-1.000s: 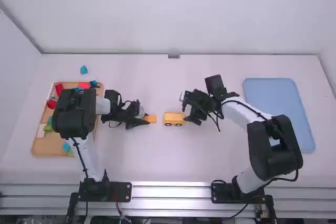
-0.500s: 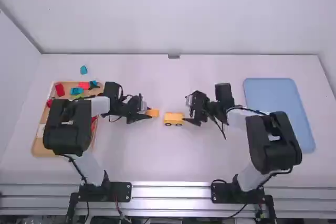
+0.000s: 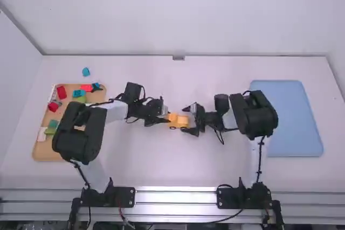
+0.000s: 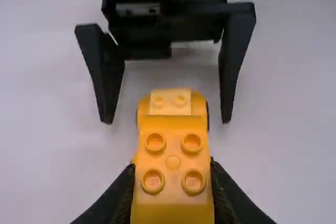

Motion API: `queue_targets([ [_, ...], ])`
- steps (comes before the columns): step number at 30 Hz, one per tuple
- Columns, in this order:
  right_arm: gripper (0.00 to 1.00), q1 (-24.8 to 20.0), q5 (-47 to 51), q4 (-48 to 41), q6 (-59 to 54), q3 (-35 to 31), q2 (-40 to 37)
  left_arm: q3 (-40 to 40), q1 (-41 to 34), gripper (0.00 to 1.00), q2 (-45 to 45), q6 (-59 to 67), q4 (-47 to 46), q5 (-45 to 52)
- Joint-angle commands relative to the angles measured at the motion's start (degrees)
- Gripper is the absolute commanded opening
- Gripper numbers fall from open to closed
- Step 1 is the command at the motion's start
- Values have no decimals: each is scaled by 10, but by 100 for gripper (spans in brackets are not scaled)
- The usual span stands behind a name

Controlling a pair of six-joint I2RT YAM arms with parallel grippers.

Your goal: Assemble lego blocks to make yellow taxi

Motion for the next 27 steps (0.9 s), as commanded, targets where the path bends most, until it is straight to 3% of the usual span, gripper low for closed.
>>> queue_targets([
  [1, 98, 7, -36, 1, 8, 24, 26, 2, -3, 9, 6, -74, 26, -7],
  [9, 83, 7, -41, 4, 6, 29, 45, 2, -6, 9, 23, -110, 51, 14],
  [15, 50, 6, -40, 18, 6, 14, 45, 3, -10, 8, 41, -110, 59, 49],
  [20, 41, 7, -39, 14, 7, 14, 45, 3, -9, 8, 61, -124, 79, 82],
  [27, 40, 7, -35, 14, 8, 15, 45, 3, -15, 6, 63, -125, 81, 82],
])
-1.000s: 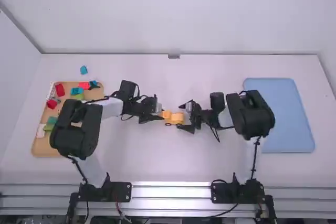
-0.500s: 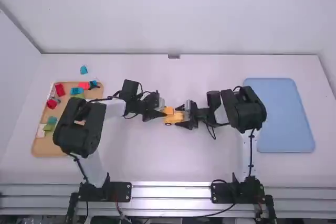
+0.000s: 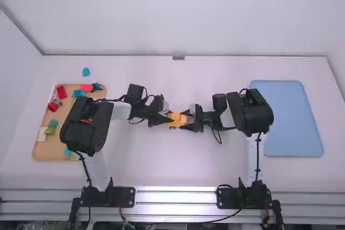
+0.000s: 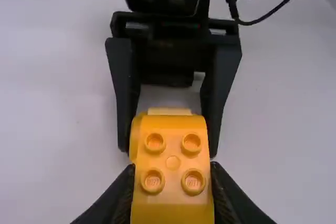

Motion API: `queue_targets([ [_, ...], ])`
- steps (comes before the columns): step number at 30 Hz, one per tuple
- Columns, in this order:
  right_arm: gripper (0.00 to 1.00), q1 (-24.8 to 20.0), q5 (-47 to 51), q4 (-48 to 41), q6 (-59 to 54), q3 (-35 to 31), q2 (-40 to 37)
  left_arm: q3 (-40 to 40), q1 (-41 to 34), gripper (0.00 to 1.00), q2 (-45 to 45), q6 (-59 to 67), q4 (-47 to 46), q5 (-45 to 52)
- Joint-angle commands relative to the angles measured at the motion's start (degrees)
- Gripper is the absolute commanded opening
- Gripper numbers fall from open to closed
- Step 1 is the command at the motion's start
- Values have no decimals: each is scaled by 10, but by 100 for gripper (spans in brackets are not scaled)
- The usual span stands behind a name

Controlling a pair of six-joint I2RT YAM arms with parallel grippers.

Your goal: Assemble lego blocks to make yellow taxi

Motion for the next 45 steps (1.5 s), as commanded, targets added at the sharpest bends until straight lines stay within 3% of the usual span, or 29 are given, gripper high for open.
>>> queue_targets([
  [1, 40, 3, 2, -4, 5, -5, 13, 3, -13, 6, 5, -2, -2, 19],
  [18, 40, 3, 3, -13, 3, -5, 13, 0, -35, 2, 35, -75, 63, -74],
  [32, 41, 3, 14, -19, 3, -5, 13, -4, -37, 2, -3, -68, 12, -129],
  [37, 41, 3, 12, -20, 5, -5, 13, -43, -37, 2, -1, -72, 80, -82],
  [45, 41, 3, 11, -19, 5, -5, 13, -110, -38, 2, -1, -124, 175, -93],
])
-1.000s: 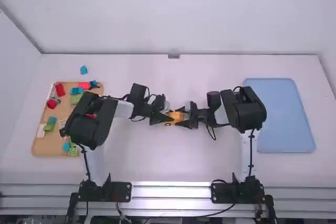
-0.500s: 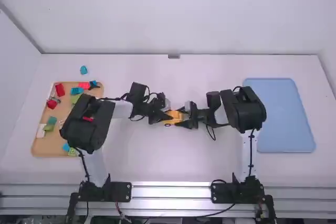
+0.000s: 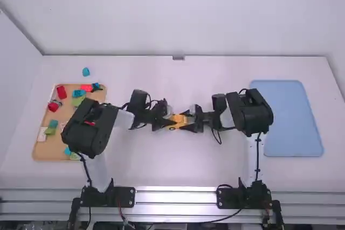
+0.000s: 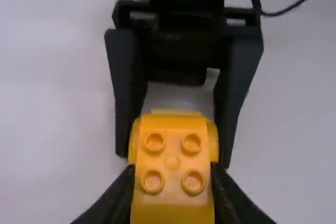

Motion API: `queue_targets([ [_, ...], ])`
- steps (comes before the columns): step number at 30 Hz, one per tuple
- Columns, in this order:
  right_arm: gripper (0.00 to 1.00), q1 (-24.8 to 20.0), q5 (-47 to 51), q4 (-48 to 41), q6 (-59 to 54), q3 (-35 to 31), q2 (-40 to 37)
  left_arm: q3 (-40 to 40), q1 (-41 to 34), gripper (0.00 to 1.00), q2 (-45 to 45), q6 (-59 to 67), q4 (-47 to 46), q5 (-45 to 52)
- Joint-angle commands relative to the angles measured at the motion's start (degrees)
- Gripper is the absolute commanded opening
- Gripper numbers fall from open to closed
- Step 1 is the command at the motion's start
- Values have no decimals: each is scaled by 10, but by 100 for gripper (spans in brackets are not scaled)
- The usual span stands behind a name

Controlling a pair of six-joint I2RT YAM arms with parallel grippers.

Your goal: Assemble lego blocks to make yellow taxi

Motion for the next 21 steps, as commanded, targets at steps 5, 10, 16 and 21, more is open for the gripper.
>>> queue_targets([
  [5, 41, 0, 14, -7, 13, -5, 13, -34, -2, 2, 5, -39, 6, -27],
  [10, 41, 2, 4, -7, 11, -5, 13, -19, -12, 2, 7, -38, -10, -43],
  [16, 41, 9, 8, -4, 11, -5, 13, 33, -49, 2, 24, 21, -118, -82],
  [21, 41, 10, 9, -3, 11, -5, 13, 67, -57, 2, 33, 72, -214, -102],
])
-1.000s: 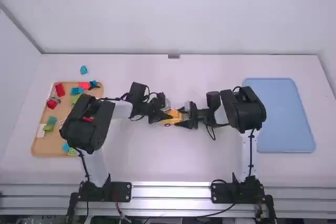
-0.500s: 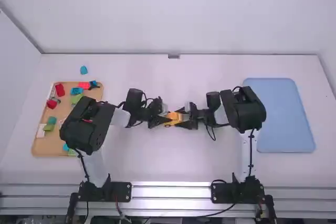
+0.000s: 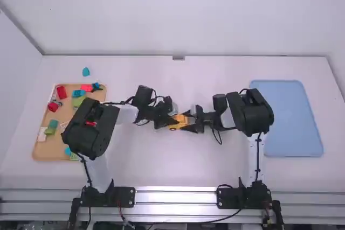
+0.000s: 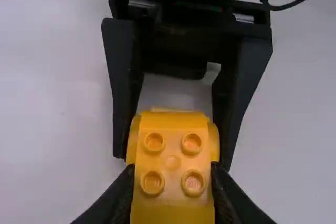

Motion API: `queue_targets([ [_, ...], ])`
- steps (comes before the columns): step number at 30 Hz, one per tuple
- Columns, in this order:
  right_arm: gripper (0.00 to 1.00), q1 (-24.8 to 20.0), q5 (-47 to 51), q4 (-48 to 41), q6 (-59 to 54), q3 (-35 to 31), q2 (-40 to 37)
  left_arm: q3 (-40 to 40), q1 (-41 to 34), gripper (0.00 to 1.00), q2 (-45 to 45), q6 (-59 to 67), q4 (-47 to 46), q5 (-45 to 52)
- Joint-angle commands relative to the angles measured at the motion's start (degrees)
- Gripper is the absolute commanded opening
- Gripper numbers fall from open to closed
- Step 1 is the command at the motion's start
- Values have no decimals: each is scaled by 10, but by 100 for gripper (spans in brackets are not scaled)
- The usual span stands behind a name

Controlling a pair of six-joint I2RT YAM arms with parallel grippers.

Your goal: Assemble lego blocks to make yellow taxi

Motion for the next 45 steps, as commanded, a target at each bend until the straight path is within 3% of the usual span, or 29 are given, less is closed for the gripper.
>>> queue_targets([
  [1, 41, 13, 15, -3, 17, -3, 13, -17, -34, 2, 35, 52, -39, -60],
  [11, 41, 15, 37, -2, 17, -3, 13, -52, -38, 2, 35, 28, -38, -122],
  [24, 41, 14, 38, 23, 48, -3, 13, -132, -63, 2, 35, -52, 122, -184],
  [30, 42, 18, 38, 23, 49, -3, 13, -111, -57, 2, 35, -61, 130, -179],
  [39, 43, 18, 38, 23, 49, -3, 13, -57, -56, 17, 35, -61, 106, -179],
  [45, 44, 18, 38, 23, 49, -3, 13, -33, -56, 20, 35, -56, 81, -179],
])
